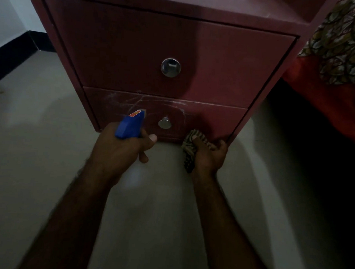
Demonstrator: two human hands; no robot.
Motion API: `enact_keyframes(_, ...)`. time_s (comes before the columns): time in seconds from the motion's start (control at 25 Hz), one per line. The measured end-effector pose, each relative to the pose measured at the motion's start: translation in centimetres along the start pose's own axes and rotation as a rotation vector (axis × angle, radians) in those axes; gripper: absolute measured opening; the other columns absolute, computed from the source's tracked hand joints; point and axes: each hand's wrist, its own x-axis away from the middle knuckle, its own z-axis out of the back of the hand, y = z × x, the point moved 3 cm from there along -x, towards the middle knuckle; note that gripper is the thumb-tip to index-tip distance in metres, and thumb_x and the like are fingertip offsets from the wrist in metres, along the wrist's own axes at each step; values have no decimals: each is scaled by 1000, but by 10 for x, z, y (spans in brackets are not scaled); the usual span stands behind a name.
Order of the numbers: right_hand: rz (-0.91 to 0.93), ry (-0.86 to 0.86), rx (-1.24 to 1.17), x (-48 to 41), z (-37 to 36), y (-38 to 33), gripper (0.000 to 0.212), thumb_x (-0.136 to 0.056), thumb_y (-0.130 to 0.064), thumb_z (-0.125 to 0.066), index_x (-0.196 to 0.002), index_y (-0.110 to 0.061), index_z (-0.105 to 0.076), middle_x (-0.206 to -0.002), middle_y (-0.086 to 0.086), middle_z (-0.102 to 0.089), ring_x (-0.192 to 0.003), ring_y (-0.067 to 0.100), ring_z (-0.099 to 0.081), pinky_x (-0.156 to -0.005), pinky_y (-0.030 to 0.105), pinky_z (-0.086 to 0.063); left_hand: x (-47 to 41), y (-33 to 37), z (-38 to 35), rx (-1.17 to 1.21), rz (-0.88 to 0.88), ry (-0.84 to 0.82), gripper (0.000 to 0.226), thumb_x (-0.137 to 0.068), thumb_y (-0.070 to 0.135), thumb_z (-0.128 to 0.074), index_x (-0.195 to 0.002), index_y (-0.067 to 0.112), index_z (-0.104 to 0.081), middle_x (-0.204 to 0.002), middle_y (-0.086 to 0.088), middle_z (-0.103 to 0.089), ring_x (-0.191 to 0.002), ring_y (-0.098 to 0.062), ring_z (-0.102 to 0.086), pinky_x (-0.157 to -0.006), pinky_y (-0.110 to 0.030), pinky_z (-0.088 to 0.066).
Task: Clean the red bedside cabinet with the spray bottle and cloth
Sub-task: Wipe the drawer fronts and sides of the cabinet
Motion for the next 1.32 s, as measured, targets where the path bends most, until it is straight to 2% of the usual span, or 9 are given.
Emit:
enact_keyframes(0.08, -21, 69, -61, -13, 10, 2, 73, -56, -12, -94, -117, -31, -59, -99, -2, -72, -90, 25, -74, -79, 51, -64, 2, 0, 2, -3, 10, 4, 17, -82, 19, -81, -82, 8, -67, -60, 1, -66, -56, -15, -66, -72, -33, -46)
enact_keyframes(0.24, -128, 243, -127, -32, 31, 8, 89, -63, -11, -94, -138, -23, -49, -99, -5, -66, -93, 28, -73, -81, 54, -63, 3, 3, 12, -6, -15, 36, 16, -83, 19, -80, -80, 8, -68, -59, -6, -68, -56, -15, -67, -71, -31, -44)
enact_keyframes(0.6, -132, 45, -130, 17, -24, 27, 72, -63, 1, -92, -122, -20, -56, -95, -1, -72, -86, 24, -73, -76, 44, -64, 3, -3, 19, -5, -11, 43, 20, -84, 19, -79, -84, 2, -68, -64, -18, -67, -57, -20, -66, -71, -34, -47)
enact_keyframes(0.72, -153, 160, -257, 2, -7, 18, 73, -63, 0, -92, -121, -24, -54, -98, 0, -71, -77, 19, -73, -64, 37, -63, -1, -1, 20, 2, -20, 53, 19, -84, 19, -79, -83, 4, -68, -60, -7, -68, -57, -20, -68, -77, -38, -51)
enact_keyframes(0.8, -161, 219, -199, -1, 0, 17, 77, -64, -6, -93, -127, -24, -53, -96, -6, -65, -81, 18, -70, -69, 35, -62, -4, -1, 23, 2, -27, 59, 17, -84, 19, -79, -82, 5, -69, -59, -3, -69, -56, -19, -68, -75, -38, -50)
enact_keyframes(0.92, -157, 73, -191, 20, -24, 19, 72, -65, 2, -92, -123, -19, -54, -97, 1, -71, -84, 23, -71, -70, 35, -62, -4, -4, 24, 1, -29, 65, 17, -84, 19, -79, -81, 5, -69, -61, -9, -68, -57, -20, -67, -73, -34, -47)
enact_keyframes(1.04, -114, -70, -77, 43, -48, 21, 74, -63, -3, -94, -125, -20, -57, -92, -7, -70, -77, 11, -69, -61, 16, -56, -1, -6, 22, -5, -19, 63, 18, -83, 19, -79, -81, 5, -68, -64, -19, -68, -58, -23, -68, -72, -34, -48)
enact_keyframes(1.16, -145, -50, -105, 42, -47, 15, 76, -64, 1, -92, -130, -13, -56, -94, -5, -70, -85, 19, -71, -73, 28, -61, 1, -4, 23, -16, -15, 60, 18, -83, 20, -79, -80, 6, -69, -65, -19, -68, -58, -20, -68, -72, -33, -44)
enact_keyframes(1.32, -103, 85, -189, 18, -24, -2, 69, -65, 4, -89, -127, -1, -58, -99, 7, -75, -88, 30, -75, -70, 42, -65, -2, 1, 27, -4, -33, 78, 20, -83, 21, -79, -81, 5, -68, -64, -17, -68, -56, -19, -67, -72, -32, -46)
